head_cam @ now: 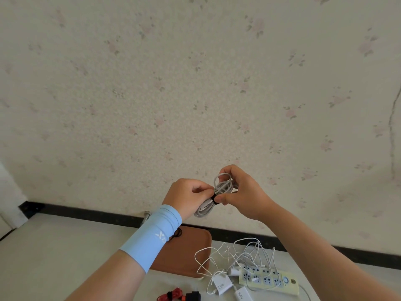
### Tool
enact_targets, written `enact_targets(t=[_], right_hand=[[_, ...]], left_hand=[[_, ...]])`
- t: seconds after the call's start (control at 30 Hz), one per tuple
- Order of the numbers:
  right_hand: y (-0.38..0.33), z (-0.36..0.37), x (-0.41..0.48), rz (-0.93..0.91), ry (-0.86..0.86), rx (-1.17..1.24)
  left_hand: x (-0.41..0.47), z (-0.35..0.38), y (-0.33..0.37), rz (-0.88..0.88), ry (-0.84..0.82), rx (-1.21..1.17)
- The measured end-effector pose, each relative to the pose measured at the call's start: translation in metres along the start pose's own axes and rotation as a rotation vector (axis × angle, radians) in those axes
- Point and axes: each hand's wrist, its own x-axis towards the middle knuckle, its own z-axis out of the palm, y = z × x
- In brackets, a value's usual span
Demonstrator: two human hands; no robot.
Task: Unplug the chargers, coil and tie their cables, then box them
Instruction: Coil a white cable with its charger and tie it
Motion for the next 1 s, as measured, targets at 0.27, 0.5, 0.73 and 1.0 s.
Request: enact_targets(t=[0.27, 0.5, 0.73, 1.0], right_hand=[[-0.001, 0.007, -0.003, 0.022, -0.043, 0.025], [-0.009, 0.015, -0.002, 0.104, 0.060, 0.201], [-0.005, 0.024, 0.002, 0.323, -0.012, 0.322], [-0.001, 0.020, 0.006, 0.378, -0.022, 0.186]], left_hand=[[0.003, -0.009, -0.002, 0.018, -0.235, 0.271], [0.006, -0.011, -0.005, -0.070, -0.191, 0.054], [0.009, -0.009, -0.001, -0.161, 0.023, -0.195], [0.008, -0.010, -0.007, 0.015, 0.103, 0.167]])
